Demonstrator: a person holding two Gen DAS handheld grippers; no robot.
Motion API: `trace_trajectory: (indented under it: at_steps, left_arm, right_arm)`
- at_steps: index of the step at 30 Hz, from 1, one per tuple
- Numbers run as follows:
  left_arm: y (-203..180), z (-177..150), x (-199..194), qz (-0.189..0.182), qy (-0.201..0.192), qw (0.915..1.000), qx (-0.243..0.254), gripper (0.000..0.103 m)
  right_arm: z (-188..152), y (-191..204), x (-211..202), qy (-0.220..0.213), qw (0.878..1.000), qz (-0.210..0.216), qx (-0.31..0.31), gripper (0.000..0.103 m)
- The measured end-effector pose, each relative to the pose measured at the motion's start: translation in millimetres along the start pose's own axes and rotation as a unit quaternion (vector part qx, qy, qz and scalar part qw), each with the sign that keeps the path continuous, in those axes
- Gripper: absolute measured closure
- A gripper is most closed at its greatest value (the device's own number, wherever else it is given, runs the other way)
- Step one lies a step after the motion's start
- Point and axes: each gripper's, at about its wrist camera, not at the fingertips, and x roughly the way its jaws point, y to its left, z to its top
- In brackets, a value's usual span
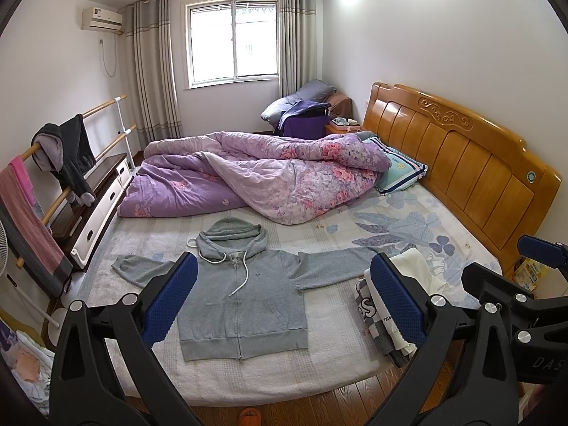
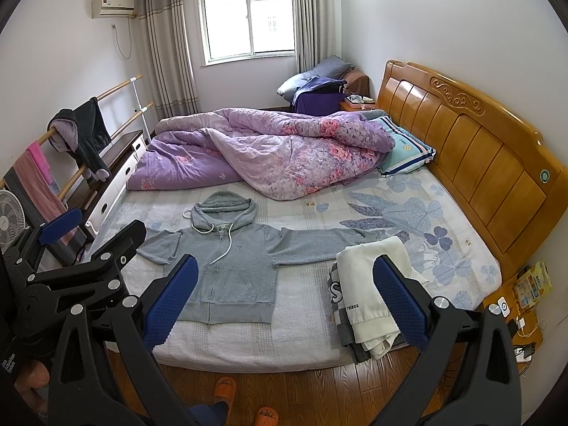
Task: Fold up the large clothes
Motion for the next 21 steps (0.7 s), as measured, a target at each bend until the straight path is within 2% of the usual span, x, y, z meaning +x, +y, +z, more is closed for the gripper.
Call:
trace_trajectory:
  at_steps: [21]
  left_arm:
    - [3.4, -3.4, -1.2, 0.006, 0.003, 1.0000, 0.000, 0.005]
  right_arm:
    - [-0.7, -2.1, -0.4, 0.001, 1.000, -0.001, 0.003, 0.008]
